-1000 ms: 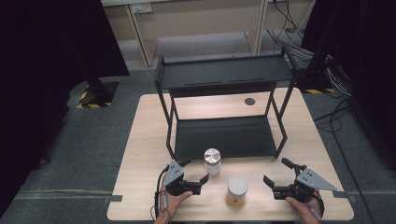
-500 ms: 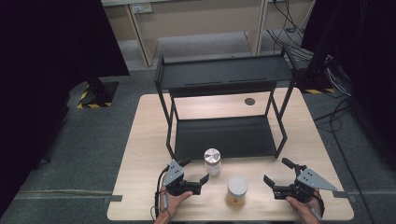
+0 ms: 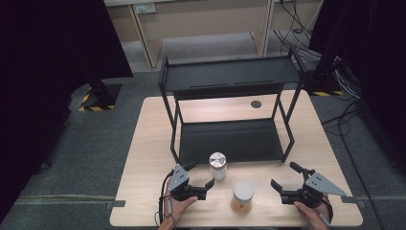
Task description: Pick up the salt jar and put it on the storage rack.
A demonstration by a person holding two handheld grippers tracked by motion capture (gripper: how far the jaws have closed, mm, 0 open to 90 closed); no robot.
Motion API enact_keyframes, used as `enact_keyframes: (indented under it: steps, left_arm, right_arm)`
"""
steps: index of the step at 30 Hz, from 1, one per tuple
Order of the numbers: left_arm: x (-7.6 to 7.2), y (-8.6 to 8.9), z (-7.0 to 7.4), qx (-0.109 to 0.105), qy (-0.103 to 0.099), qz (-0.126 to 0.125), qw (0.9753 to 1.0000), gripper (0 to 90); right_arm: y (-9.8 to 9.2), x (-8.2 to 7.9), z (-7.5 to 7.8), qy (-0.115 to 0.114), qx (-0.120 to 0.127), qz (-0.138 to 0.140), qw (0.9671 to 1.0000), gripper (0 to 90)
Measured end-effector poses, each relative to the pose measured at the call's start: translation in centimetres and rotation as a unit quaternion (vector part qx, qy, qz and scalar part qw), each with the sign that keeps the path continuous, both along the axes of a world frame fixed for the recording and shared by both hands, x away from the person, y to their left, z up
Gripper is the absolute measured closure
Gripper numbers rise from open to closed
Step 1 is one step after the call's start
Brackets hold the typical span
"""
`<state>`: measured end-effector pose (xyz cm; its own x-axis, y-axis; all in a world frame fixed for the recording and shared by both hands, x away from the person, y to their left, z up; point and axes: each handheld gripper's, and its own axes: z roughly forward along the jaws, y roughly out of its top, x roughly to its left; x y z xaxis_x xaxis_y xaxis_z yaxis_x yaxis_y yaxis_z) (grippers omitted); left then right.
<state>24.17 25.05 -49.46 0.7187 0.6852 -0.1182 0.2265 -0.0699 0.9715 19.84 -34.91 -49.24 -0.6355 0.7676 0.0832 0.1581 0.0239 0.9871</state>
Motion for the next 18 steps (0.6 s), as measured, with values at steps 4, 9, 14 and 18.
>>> enact_keyframes:
  steps: [4,9,14,18]
  left_arm:
    - [0.01,-0.04,0.02,0.001,-0.001,-0.002,1.0000,2.9]
    - [0.03,-0.07,0.04,0.001,-0.002,-0.001,1.0000,2.9]
    - [0.19,-0.06,0.11,0.003,-0.004,0.001,1.0000,2.9]
    - [0.26,-0.11,0.10,0.003,-0.003,0.001,1.0000,2.9]
  right_arm:
    - [-0.03,-0.02,-0.01,-0.001,0.000,0.000,1.0000,0.3]
    - [-0.04,0.00,-0.02,0.000,0.001,0.000,1.0000,0.3]
    - [-0.01,0.03,-0.04,0.001,0.001,0.000,1.0000,0.3]
    - [-0.02,0.02,-0.04,0.002,0.001,0.000,1.0000,0.3]
